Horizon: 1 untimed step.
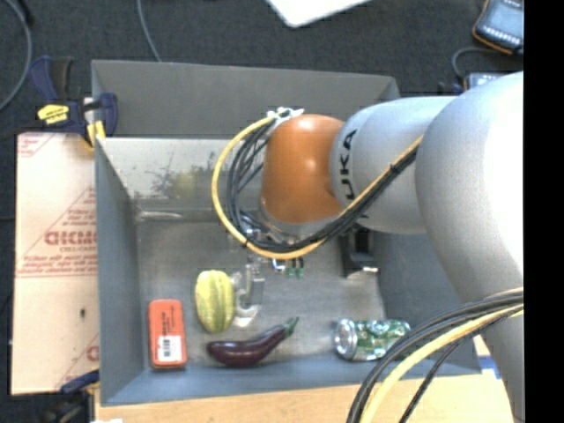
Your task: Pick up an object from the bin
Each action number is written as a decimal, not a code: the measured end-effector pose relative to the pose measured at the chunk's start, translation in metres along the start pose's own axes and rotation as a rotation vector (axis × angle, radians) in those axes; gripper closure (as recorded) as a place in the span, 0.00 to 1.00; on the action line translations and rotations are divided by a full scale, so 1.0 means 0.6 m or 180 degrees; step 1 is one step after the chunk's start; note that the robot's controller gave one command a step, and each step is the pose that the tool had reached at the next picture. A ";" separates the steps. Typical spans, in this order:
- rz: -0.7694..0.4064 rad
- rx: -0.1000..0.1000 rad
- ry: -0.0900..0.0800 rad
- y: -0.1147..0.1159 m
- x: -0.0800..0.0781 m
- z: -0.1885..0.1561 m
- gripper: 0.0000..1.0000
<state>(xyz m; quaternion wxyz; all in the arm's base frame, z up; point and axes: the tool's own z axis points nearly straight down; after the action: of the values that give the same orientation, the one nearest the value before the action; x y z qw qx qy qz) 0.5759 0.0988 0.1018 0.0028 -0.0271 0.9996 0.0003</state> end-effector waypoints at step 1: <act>-0.0083 0.0001 -0.0022 0.025 0.018 0.037 0.00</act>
Offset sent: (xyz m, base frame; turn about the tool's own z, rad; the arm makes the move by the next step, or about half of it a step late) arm -0.0924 0.0005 -0.0318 -0.4733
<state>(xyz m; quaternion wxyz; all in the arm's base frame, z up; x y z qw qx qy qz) 0.5645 0.1129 0.0795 0.0062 -0.0401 0.9992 0.0001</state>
